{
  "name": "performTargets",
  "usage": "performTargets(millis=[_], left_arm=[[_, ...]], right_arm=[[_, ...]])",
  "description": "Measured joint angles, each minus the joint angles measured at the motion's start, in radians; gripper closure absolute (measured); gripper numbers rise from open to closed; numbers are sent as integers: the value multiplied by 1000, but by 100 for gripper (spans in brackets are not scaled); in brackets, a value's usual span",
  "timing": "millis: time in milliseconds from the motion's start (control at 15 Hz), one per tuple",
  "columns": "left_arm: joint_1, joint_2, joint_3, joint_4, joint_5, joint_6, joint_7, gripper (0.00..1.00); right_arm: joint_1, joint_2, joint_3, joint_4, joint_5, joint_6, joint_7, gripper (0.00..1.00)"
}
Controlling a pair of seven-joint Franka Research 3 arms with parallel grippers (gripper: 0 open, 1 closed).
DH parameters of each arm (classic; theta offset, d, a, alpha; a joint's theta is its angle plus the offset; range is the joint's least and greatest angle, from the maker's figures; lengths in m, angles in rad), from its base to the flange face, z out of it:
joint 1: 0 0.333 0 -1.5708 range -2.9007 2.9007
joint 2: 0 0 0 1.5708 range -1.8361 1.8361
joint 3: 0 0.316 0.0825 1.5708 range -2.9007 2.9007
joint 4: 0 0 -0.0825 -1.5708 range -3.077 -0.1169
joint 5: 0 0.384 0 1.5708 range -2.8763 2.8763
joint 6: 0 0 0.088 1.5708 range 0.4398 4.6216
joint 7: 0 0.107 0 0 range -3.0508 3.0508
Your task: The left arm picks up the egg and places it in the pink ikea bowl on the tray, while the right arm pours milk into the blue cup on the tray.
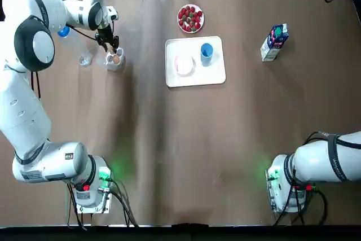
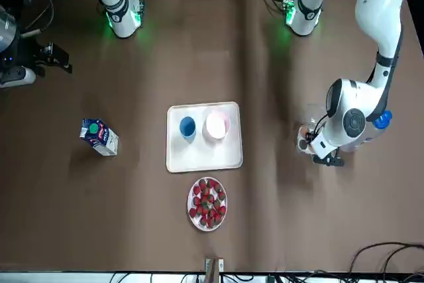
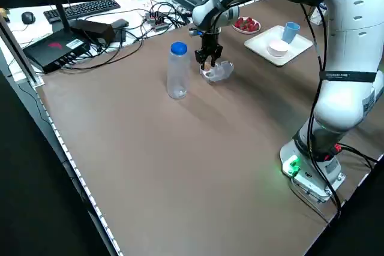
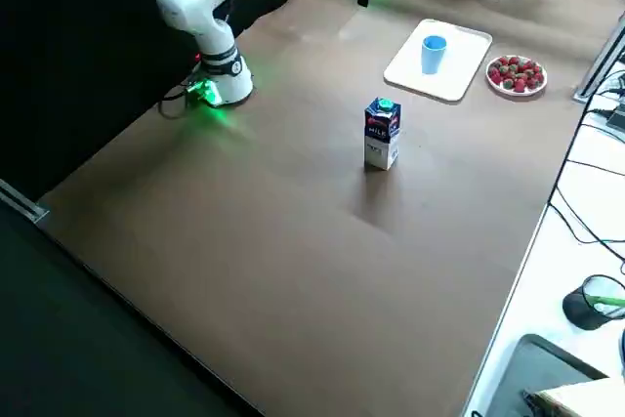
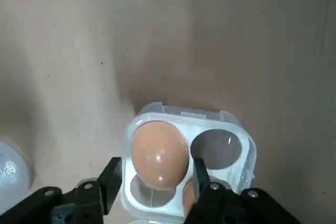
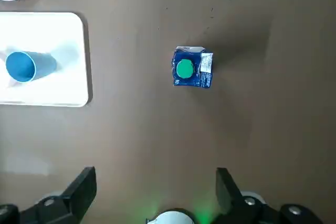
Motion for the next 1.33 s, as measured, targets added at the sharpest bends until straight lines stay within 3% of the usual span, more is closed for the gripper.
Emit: performTargets(millis=[400, 933, 1067, 1133, 1333], left_arm=[[-3, 0, -1, 1, 27, 9, -1, 39], [-3, 7, -1, 14, 30, 11, -1, 39], [-3, 13, -1, 14, 31, 11, -5, 39], [-3, 17, -1, 14, 31, 13, -10, 39], [-4, 18, -2, 15, 31, 13, -12, 43]], right_arm=[[7, 70, 4, -8, 2, 19, 0, 0], [-28, 182, -4, -8, 11, 163, -34, 0], [-70, 198, -5, -7, 31, 164, -192, 0], [-137, 221, -8, -7, 103, 166, -408, 0], [-234, 258, -13, -7, 190, 166, -675, 0]])
